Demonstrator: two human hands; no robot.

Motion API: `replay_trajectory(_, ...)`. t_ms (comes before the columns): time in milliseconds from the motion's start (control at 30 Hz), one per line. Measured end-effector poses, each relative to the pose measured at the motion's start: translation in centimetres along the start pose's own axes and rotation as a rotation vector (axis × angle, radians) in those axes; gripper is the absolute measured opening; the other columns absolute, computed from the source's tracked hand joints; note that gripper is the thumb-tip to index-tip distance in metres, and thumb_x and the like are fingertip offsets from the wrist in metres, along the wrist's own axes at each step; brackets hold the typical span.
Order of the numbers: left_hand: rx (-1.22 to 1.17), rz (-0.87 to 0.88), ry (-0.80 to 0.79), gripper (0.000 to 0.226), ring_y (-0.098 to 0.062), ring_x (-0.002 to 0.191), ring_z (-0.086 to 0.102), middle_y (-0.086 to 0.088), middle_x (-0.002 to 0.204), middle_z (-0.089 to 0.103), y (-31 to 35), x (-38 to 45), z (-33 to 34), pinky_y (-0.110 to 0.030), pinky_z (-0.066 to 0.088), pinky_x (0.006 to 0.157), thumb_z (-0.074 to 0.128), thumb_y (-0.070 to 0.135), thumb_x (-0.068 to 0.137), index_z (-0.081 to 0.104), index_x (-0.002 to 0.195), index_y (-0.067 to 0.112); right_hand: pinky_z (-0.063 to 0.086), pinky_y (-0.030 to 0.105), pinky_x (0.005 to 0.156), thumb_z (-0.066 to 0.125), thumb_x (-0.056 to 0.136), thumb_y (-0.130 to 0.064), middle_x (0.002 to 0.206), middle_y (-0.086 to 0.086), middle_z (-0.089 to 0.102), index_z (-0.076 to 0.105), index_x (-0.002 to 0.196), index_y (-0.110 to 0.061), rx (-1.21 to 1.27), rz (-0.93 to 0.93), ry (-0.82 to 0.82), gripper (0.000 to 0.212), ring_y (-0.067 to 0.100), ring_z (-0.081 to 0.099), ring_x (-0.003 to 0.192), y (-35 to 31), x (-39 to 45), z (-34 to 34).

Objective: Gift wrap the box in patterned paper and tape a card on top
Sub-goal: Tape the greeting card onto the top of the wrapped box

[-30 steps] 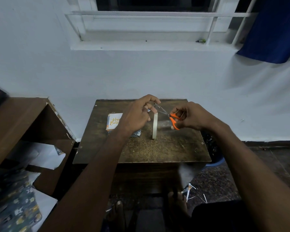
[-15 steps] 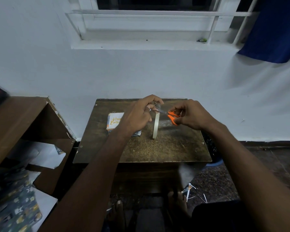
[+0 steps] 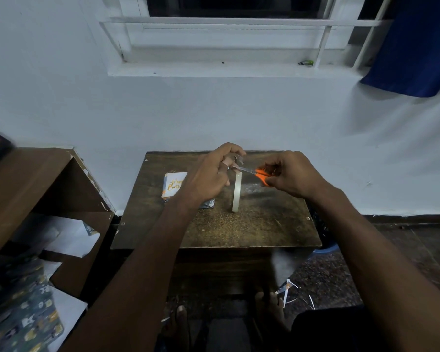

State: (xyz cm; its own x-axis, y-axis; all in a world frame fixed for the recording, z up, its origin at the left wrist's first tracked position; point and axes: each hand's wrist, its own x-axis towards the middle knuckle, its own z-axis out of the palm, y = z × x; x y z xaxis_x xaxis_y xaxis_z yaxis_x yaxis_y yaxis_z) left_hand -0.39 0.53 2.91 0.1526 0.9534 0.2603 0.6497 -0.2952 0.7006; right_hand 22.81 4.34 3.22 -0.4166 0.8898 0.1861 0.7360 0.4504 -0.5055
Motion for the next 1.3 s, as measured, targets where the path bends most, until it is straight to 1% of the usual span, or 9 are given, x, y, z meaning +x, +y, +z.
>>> replay_trajectory(233,-0.042,0.005,-0.013,0.054,-0.007,0.068,0.065,0.017,0.098,0.073,-0.9,0.1,0.2,-0.043,0.061,0.073,0.063,0.009,0.096,0.046,0.140,0.035,0.045,0.020,0.068,0.091,0.067,-0.007,0.097,-0.009,0.073,0.080,0.104,-0.022,0.021,-0.013,-0.048,0.042,-0.015,0.060,0.075,-0.2,-0.1,-0.3)
replay_trajectory(400,-0.071,0.013,0.005,0.060,-0.007,0.063,0.063,0.018,0.096,0.073,-1.3,0.0,0.2,-0.039,0.060,0.076,0.072,0.013,0.091,0.046,0.142,0.032,0.045,0.027,0.069,0.083,0.079,-0.012,0.085,-0.004,0.075,0.080,0.090,-0.019,-0.109,0.074,-0.011,0.014,0.006,0.064,0.073,0.8,0.1,1.0)
replay_trajectory(500,-0.108,0.002,0.019,0.060,-0.009,0.061,0.061,0.018,0.091,0.074,-1.3,0.1,0.2,-0.040,0.060,0.076,0.075,0.013,0.090,0.048,0.141,0.030,0.046,0.025,0.078,0.081,0.088,-0.021,0.103,0.001,0.078,0.079,0.109,-0.020,-0.283,0.113,-0.159,0.021,0.018,0.071,0.096,1.2,0.2,2.3)
replay_trajectory(600,-0.160,0.003,0.015,0.059,-0.008,0.060,0.059,0.018,0.086,0.073,-1.3,0.1,0.1,-0.032,0.056,0.073,0.076,0.008,0.092,0.049,0.142,0.026,0.055,0.032,0.089,0.081,0.090,-0.021,0.119,0.006,0.076,0.075,0.126,-0.016,-0.373,0.127,-0.238,0.037,0.022,0.071,0.109,0.9,0.6,3.0)
replay_trajectory(867,-0.246,-0.010,-0.046,0.061,0.001,0.071,0.061,-0.004,0.093,0.072,-1.2,0.2,-0.3,-0.011,0.048,0.072,0.063,-0.009,0.093,0.046,0.145,0.018,0.059,0.037,0.086,0.084,0.084,-0.023,0.111,-0.001,0.078,0.079,0.115,-0.025,-0.390,0.146,-0.194,0.031,0.017,0.070,0.097,0.7,0.6,2.9)
replay_trajectory(1000,-0.341,-0.025,-0.077,0.060,0.000,0.076,0.061,-0.002,0.091,0.069,-1.0,0.3,-0.3,-0.011,0.049,0.074,0.061,-0.008,0.096,0.044,0.146,0.020,0.046,0.021,0.067,0.093,0.078,-0.033,0.109,-0.022,0.075,0.068,0.136,-0.033,0.097,0.005,-0.069,0.064,0.001,0.061,0.066,-0.8,0.4,2.5)
replay_trajectory(1067,-0.366,-0.020,-0.081,0.059,-0.004,0.080,0.061,-0.002,0.091,0.068,-1.1,0.3,-0.2,-0.014,0.050,0.077,0.063,-0.004,0.097,0.044,0.146,0.021,0.046,0.022,0.060,0.086,0.087,-0.027,0.098,-0.027,0.075,0.070,0.134,-0.031,0.309,-0.090,-0.125,0.050,0.006,0.064,0.062,-2.0,0.3,2.7)
replay_trajectory(1167,-0.360,-0.023,-0.058,0.055,-0.003,0.082,0.059,-0.003,0.093,0.066,-1.1,0.4,-0.1,-0.011,0.047,0.077,0.064,0.001,0.099,0.043,0.146,0.019,0.054,0.026,0.063,0.074,0.097,-0.015,0.091,-0.005,0.080,0.077,0.117,-0.019,0.528,-0.065,-0.131,0.020,0.019,0.075,0.076,-2.9,0.2,3.4)
replay_trajectory(1300,-0.350,0.041,0.141,0.052,-0.001,0.081,0.060,-0.009,0.090,0.067,-0.7,0.5,0.4,-0.013,0.045,0.080,0.065,-0.004,0.098,0.043,0.142,0.013,0.057,0.033,0.057,0.069,0.100,-0.014,0.078,0.020,0.075,0.079,0.109,-0.010,0.630,0.036,-0.046,0.013,0.028,0.073,0.065,-2.7,0.3,3.7)
